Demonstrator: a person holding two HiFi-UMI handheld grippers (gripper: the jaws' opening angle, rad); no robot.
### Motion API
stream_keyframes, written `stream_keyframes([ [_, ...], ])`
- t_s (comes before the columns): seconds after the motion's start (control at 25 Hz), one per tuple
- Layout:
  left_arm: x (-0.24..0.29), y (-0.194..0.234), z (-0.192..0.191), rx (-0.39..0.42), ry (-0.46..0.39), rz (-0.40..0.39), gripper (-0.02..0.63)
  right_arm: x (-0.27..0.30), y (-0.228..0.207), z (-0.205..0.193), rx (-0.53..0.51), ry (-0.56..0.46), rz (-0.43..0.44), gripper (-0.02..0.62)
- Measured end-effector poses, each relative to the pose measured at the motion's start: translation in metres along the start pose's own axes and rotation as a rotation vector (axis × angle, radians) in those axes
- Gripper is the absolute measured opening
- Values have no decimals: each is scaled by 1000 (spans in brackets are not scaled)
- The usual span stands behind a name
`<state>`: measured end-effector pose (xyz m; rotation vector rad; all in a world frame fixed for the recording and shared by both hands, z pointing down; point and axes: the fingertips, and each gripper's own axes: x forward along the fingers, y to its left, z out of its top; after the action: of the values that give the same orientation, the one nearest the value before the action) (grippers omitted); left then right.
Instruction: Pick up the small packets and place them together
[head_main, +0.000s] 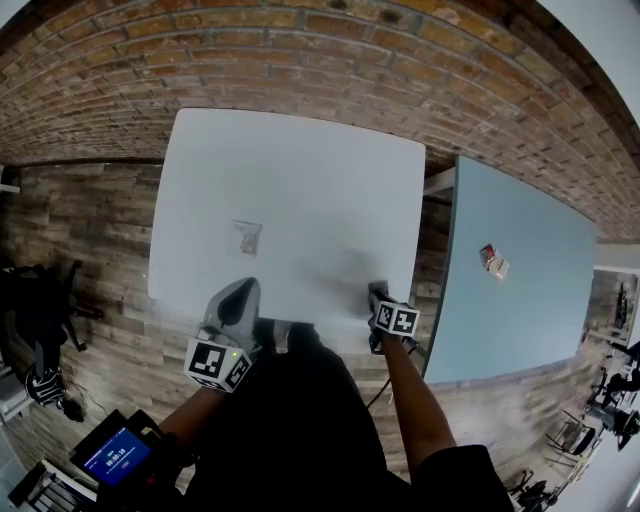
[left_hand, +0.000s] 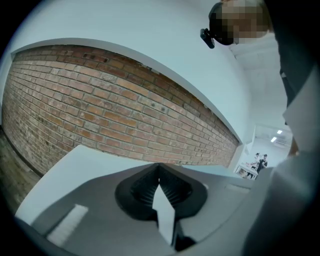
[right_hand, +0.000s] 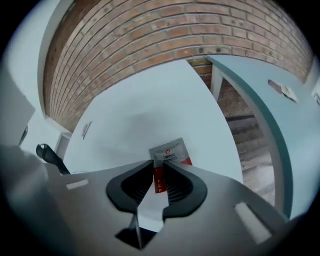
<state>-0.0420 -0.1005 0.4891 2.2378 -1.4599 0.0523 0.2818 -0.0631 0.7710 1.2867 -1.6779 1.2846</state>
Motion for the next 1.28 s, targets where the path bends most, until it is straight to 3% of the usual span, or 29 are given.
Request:
stream_keyframes([
  [0.08, 0, -1, -1, 1, 1, -3, 2, 0, 5, 3, 27, -23, 22, 77],
  [0.28, 3, -7, 1, 21, 0, -20, 2, -19, 9, 21, -162, -72, -24, 84],
  [0.44, 3, -8, -1, 14, 3, -17, 0, -14, -2, 16, -322, -4, -91, 64],
  [0.52, 2, -8, -2, 12, 3, -15, 2, -3, -10, 8, -352, 38, -106, 77],
  [0.92, 0, -1, -4, -2, -14, 21, 2, -1, -10, 10, -184, 17, -112, 75],
  [1.28, 4, 12, 12, 12, -25, -16, 2, 37, 90, 21, -137, 15, -16, 61],
])
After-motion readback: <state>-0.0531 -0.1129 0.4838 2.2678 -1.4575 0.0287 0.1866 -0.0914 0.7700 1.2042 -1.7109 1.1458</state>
